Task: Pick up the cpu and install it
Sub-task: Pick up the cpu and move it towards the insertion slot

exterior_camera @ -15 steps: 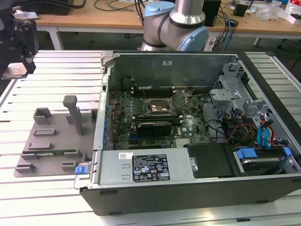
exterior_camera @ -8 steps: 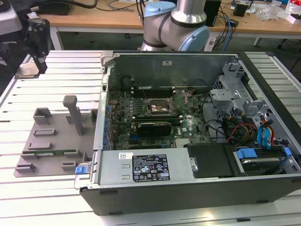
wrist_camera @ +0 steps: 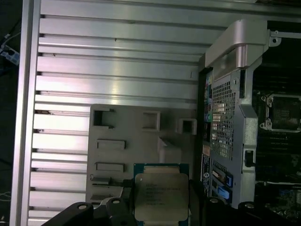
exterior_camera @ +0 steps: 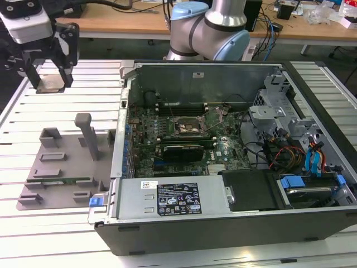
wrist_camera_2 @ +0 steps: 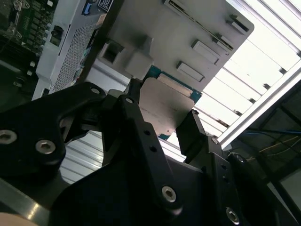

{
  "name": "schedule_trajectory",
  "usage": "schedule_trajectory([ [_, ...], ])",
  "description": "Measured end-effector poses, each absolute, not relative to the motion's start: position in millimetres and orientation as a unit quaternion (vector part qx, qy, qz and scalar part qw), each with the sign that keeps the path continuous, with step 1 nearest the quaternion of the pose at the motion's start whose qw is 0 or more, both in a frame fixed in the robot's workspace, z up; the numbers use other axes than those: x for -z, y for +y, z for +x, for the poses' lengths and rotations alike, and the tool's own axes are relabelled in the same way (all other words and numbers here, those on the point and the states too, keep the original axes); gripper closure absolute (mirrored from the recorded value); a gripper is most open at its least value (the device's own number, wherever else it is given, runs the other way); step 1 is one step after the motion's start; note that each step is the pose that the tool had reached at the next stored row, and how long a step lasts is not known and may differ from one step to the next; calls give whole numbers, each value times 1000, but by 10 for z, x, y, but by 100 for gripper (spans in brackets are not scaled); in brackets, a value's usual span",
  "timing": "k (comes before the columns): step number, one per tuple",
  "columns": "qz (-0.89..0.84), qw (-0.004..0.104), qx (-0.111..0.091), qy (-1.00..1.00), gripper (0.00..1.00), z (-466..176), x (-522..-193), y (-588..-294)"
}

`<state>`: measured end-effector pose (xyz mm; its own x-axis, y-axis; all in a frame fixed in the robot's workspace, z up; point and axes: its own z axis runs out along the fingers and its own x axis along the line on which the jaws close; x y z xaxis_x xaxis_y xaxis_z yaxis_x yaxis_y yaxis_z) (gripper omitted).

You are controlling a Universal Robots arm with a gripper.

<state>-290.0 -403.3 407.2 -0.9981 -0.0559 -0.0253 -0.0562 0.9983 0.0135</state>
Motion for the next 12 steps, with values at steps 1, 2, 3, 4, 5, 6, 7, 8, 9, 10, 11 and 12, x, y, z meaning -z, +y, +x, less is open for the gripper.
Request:
schedule_trajectory([
  [1, -28, 12, -7, 1000, 45, -2883, -4073, -4033],
  [2, -28, 12, -7, 1000, 45, -2855, -4073, -4032],
  [3, -28, 12, -7, 1000, 45, -2831, -4072, -4032],
  [4, -28, 12, -7, 1000, 45, -2795, -4073, -4032],
  [5, -28, 12, -7, 1000, 45, -2774, -4072, -4033],
  [6, -28, 12, -7, 1000, 45, -2757, -4073, -4032],
  [7, -28, 12, -7, 1000, 45, -2738, -4073, -4032],
  [8, -28, 12, -7, 1000, 45, -2722, -4073, -4033],
  [9, -28, 12, -7, 1000, 45, -2688, -4072, -4033],
  [10, -28, 12, -7, 1000, 45, -2658, -4072, -4033],
  [11, -28, 12, -7, 1000, 45, -2639, -4072, -4033],
  [12, -28, 12, -7, 1000, 45, -2615, -4073, -4032],
])
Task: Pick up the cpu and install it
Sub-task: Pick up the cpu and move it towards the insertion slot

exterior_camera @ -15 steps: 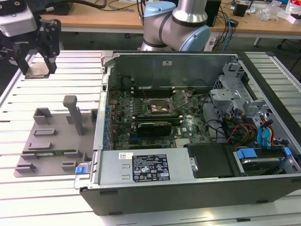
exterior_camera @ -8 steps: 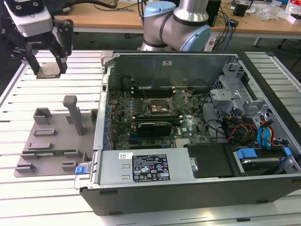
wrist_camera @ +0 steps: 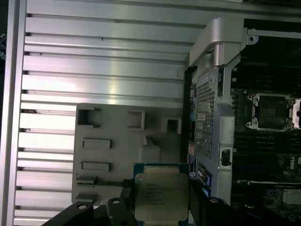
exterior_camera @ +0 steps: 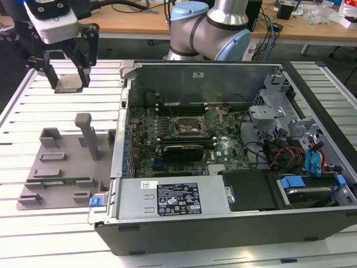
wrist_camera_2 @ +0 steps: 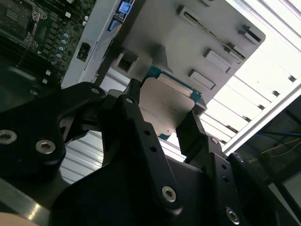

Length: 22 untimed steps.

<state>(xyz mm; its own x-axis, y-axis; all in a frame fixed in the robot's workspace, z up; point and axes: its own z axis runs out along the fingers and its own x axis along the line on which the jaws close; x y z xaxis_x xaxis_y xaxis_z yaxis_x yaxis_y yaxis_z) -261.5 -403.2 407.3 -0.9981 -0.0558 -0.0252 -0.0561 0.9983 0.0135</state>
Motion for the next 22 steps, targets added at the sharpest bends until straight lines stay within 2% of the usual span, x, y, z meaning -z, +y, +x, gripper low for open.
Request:
schedule_trajectory([
  [22, -28, 12, -6, 1000, 45, -2110, -4072, -4032],
])
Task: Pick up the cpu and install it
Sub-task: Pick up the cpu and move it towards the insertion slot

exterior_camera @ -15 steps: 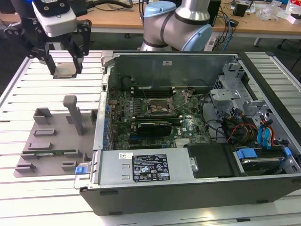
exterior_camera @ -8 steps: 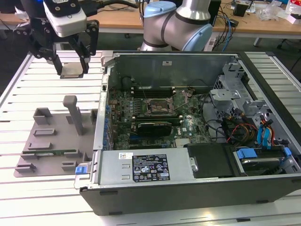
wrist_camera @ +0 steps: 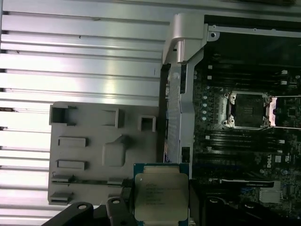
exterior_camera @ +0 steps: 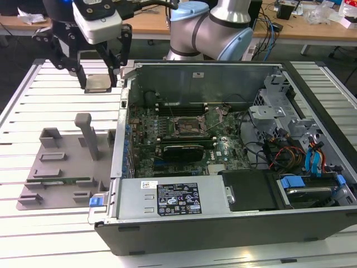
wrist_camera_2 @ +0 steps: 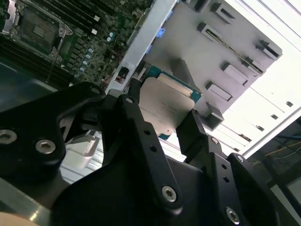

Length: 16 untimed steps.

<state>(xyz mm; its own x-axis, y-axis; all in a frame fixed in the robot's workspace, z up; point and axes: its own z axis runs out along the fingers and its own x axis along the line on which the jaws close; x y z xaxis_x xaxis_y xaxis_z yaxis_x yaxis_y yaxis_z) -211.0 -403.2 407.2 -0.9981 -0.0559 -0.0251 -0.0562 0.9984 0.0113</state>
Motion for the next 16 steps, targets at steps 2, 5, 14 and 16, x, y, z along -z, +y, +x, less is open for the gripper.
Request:
schedule_trajectory([
  [2, -28, 12, -6, 1000, 45, -2018, -4071, -4032],
  [5, -28, 12, -5, 1000, 45, -1902, -4070, -4031],
  [14, -28, 12, -5, 1000, 45, -1682, -4069, -4030],
  [16, -28, 12, -4, 1000, 45, -1637, -4068, -4029],
])
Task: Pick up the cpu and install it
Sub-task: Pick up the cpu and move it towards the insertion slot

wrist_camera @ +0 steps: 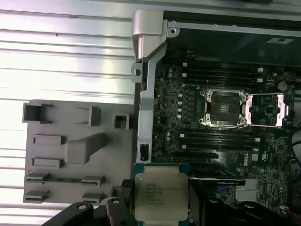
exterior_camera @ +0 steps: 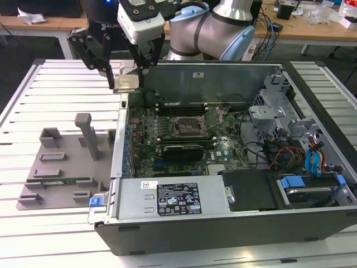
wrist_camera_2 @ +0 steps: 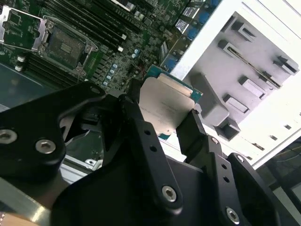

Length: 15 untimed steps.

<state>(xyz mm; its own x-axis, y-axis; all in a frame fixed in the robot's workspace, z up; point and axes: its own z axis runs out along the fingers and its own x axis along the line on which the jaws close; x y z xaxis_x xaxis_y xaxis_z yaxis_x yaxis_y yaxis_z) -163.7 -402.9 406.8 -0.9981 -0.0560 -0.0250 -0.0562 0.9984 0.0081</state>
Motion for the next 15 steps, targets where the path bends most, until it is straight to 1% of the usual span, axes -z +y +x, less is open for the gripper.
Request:
schedule_trajectory([
  [15, -28, 12, -4, 1000, 45, -1334, -4065, -4028],
])
